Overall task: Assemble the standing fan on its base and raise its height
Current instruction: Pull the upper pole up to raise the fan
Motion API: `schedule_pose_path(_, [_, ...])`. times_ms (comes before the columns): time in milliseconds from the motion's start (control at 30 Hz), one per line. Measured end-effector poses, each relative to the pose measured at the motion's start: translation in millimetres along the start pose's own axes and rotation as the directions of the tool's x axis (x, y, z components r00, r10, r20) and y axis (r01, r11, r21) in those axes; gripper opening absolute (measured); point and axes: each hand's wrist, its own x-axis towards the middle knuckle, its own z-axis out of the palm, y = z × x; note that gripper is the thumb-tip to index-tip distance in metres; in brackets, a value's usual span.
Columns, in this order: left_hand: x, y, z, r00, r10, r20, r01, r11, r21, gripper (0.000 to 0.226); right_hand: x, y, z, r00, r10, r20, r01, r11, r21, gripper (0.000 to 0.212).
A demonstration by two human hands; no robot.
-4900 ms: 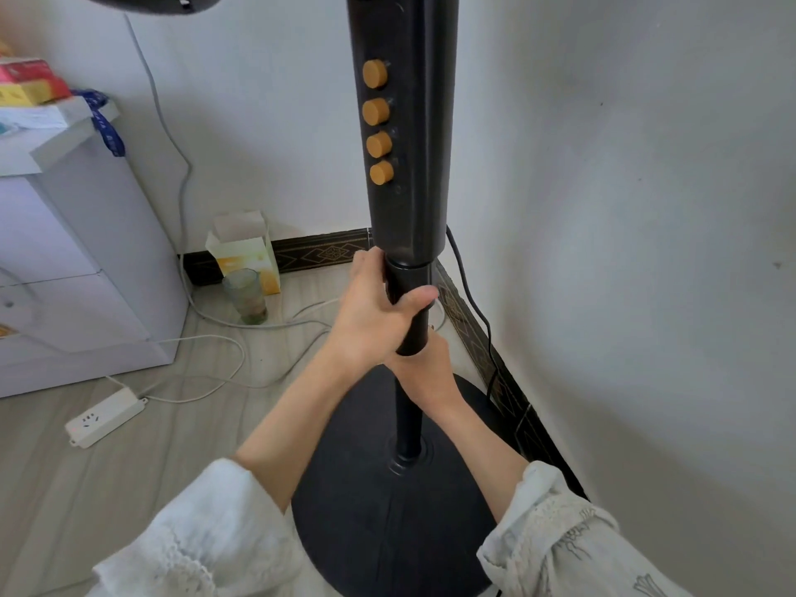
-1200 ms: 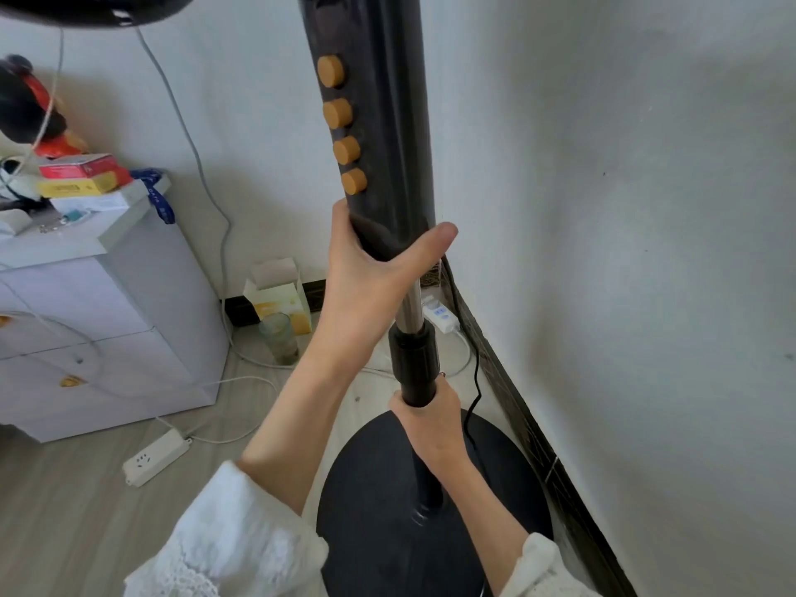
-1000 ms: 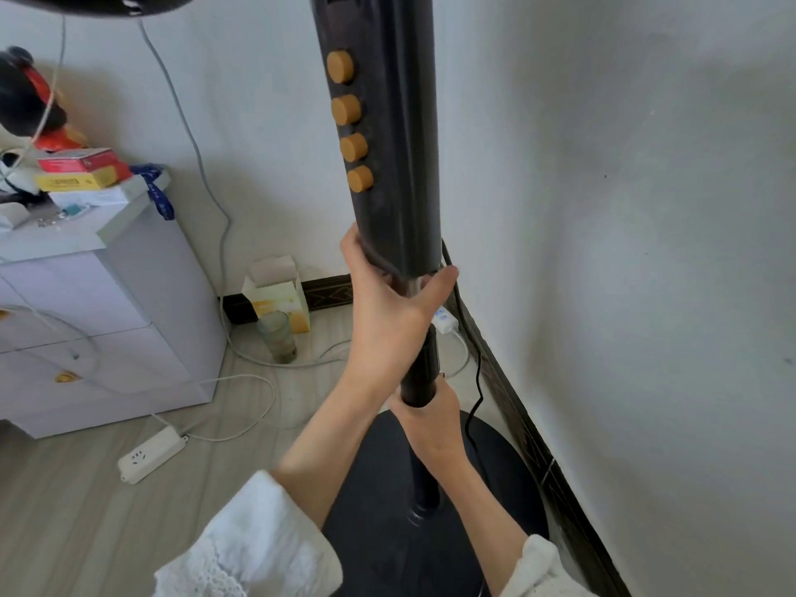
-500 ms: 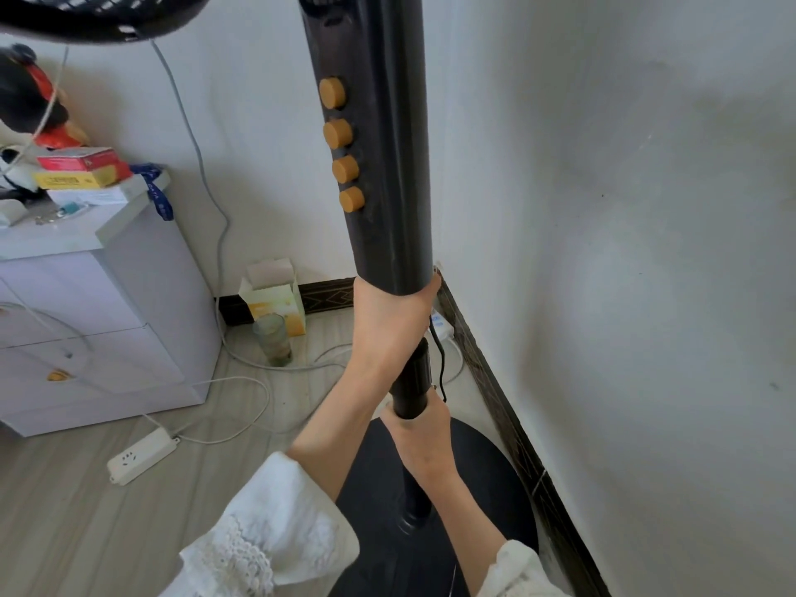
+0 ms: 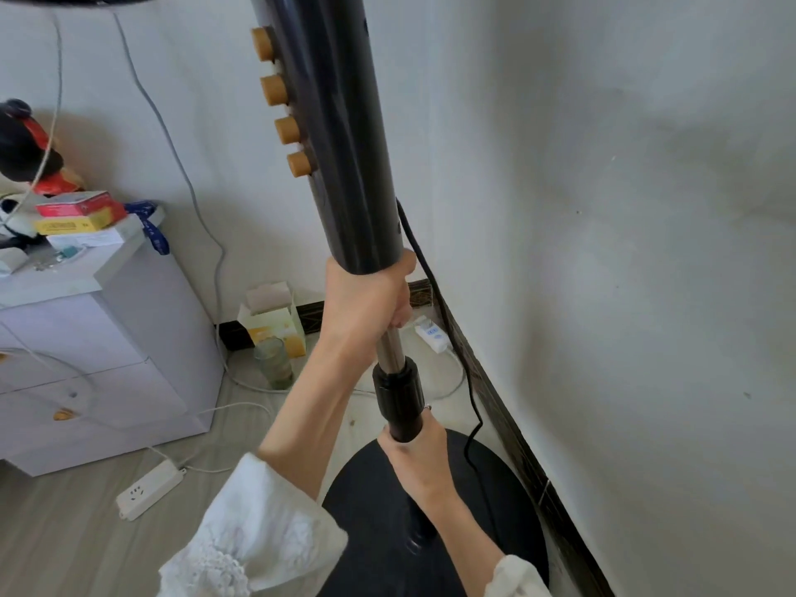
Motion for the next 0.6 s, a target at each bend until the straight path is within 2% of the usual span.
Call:
schedule_pose_path(133, [-0.2, 2.9, -0.8, 0.999, 0.027, 0.034, -0.028, 1.0, 0.014, 0.04, 3.5, -1.1, -2.1, 1.0, -0.021, 0.0, 0.021, 1.0, 0.001, 0.024])
schedule_pose_path(267, [-3.3, 7.2, -4.0, 0.998, 0.046, 0.045, -0.051, 0.992, 0.119, 0.041, 0.6, -0.3, -1.7, 1.0, -0.028, 0.005, 0.028, 0.999, 0.025, 0.026])
schedule_pose_path(367, [-11.4, -1.2, -3.7, 0.997, 0.075, -0.01, -0.073, 0.99, 0.12, 0.04, -0.5, 1.2, 0.2, 0.999, -0.029, -0.02, 0.03, 0.999, 0.039, 0.026])
schedule_pose_path(600, [-36.3, -42.0, 3.0, 0.985, 0.042, -0.168, -0.019, 0.991, 0.134, 0.04, -5.0, -1.0, 1.2, 1.0, -0.005, -0.021, 0.007, 0.997, 0.078, 0.024])
